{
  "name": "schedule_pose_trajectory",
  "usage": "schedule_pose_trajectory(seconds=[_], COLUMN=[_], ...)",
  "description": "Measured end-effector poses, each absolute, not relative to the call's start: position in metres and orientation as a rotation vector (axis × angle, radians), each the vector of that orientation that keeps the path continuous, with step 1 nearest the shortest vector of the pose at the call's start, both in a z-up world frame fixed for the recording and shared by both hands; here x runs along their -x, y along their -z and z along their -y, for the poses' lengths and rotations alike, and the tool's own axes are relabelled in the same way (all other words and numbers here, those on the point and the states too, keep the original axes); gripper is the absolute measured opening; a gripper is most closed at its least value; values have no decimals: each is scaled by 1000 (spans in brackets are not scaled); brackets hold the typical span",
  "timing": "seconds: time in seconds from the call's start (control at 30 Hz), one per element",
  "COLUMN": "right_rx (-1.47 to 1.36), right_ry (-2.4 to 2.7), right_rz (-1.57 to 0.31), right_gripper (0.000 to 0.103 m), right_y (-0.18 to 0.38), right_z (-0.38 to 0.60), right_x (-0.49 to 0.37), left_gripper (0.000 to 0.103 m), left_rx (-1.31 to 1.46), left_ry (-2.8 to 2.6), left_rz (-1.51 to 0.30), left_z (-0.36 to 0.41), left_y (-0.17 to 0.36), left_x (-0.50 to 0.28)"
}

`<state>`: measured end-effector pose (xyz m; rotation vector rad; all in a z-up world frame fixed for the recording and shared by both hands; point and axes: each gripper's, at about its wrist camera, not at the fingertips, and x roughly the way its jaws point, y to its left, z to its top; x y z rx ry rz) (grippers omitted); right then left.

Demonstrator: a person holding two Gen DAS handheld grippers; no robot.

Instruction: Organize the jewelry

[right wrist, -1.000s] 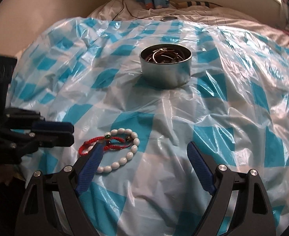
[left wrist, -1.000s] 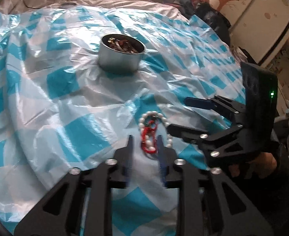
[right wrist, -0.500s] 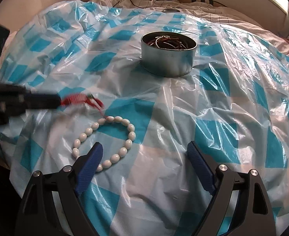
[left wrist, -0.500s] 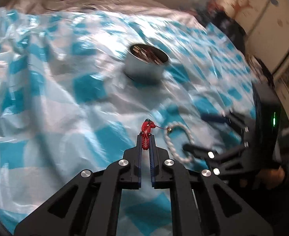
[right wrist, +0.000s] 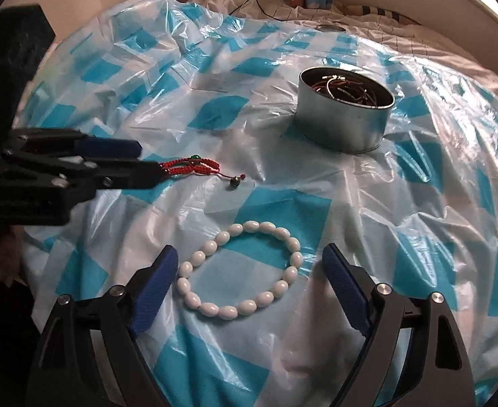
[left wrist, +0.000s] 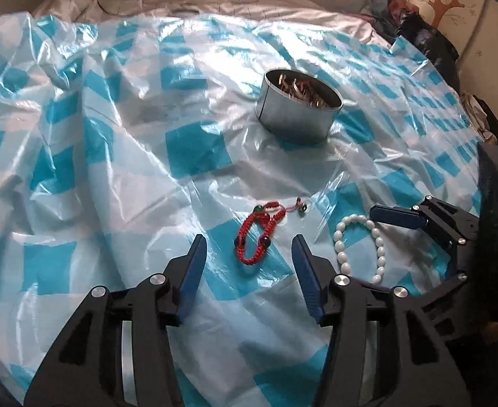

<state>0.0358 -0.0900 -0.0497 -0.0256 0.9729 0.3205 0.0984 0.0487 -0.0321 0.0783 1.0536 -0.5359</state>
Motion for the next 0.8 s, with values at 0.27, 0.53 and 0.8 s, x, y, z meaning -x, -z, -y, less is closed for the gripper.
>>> schedule_pose_trajectory(seconds=[0.27, 0.53, 0.8], right_rx=[-31, -296, -155], right_ry=[-342, -356, -269], right_rz=[-967, -939, -1012], right_gripper=[16, 0, 1], right_y=[46, 35, 49], right_z=[98, 137, 120], right_x=[-34, -39, -45], left_gripper=[9, 9, 9], left_rx=[-115, 5, 13], left_ry=[564, 574, 573], left_rz=[-1047, -984, -992], left_z=[-39, -53, -51], left_y=[31, 4, 5], left_x=[-93, -99, -102])
